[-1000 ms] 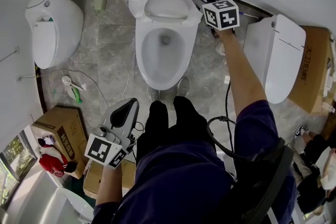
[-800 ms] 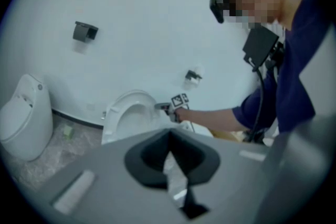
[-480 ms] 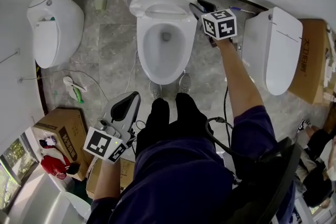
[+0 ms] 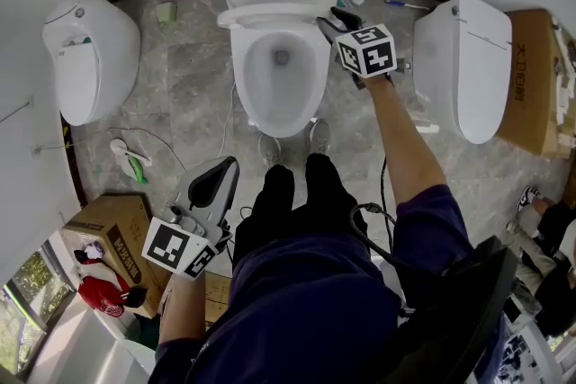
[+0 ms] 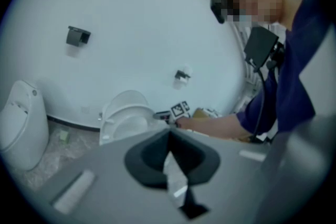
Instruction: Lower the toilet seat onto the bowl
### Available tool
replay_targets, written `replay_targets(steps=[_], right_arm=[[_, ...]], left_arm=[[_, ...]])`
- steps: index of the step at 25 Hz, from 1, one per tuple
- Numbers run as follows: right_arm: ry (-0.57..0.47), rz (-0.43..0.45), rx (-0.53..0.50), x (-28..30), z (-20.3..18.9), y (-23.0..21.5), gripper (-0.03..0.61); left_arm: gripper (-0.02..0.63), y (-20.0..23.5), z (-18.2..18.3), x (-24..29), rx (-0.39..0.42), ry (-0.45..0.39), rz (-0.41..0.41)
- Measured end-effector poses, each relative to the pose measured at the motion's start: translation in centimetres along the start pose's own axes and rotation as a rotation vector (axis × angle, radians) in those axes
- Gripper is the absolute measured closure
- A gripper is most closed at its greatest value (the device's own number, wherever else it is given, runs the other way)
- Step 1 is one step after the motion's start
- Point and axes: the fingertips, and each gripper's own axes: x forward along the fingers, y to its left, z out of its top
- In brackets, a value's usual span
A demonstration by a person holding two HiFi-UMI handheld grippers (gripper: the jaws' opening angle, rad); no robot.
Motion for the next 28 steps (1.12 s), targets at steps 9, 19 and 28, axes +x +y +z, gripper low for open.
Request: replay_targets(steps=[9,19,28], right_arm=[[0.006,-0.02,0.005,-1.2,-2.0,1.4,0.436],[0.022,-0.025,0.001,-2.1,-3.9,2.8,0.432],[0.035,-0.03,0.009,-2.8,-5.8,4.1,0.426]], left_arm=[[0.611,-0.2,-1.4,-1.1,0.0,0.013,-0.021],[0.611,-0.4,-1.9,-1.3,0.0,0.023,-0.037],[0.611,-0.5,-2.2,-1.2,0.004,0.034,-0.052]])
